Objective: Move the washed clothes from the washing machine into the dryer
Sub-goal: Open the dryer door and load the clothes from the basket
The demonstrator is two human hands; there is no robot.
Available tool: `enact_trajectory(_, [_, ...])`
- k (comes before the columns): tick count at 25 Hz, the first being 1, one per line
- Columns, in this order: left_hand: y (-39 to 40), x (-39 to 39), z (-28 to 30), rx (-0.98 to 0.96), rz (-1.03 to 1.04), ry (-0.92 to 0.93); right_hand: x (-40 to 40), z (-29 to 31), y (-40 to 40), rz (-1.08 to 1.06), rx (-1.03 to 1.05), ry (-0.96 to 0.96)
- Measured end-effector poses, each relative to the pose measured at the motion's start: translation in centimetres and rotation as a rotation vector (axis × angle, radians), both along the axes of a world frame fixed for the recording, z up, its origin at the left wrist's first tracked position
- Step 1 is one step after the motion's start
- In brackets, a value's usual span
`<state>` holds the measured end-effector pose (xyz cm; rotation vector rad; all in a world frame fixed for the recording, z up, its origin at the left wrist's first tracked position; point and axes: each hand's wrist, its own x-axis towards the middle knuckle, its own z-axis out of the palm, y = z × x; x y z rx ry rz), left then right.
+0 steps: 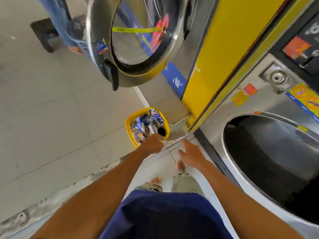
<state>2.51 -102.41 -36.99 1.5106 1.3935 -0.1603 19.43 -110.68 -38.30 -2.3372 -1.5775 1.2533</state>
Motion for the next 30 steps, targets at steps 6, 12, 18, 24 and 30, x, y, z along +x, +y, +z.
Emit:
enact_trajectory(6, [3.1, 1.9, -1.2, -0.074, 0.207, 0.024, 2.9, -1.7, 4.2, 0.173, -0.018, 0.057])
enact_trajectory(12, [7.2, 0.7, -6.1, -0.143, 0.41, 0.118, 5.7, -7.8, 9.5, 0.315, -0.064, 0.028])
enact_trajectory(18, [9.6, -3.9, -15.4, -0.199, 0.641, 0.116, 3.2, -17.8, 14.4, 0.503, -0.164, 0.037])
enact_trajectory(24, [13.1, -5.8, -27.3, -0.211, 0.657, 0.089, -0.7, -29.6, 21.9, 0.557, 0.023, -0.019])
enact_trajectory(30, [11.5, -9.1, -35.6, -0.32, 0.924, -0.127, -6.9, -40.5, 23.5, 0.153, -0.176, 0.15])
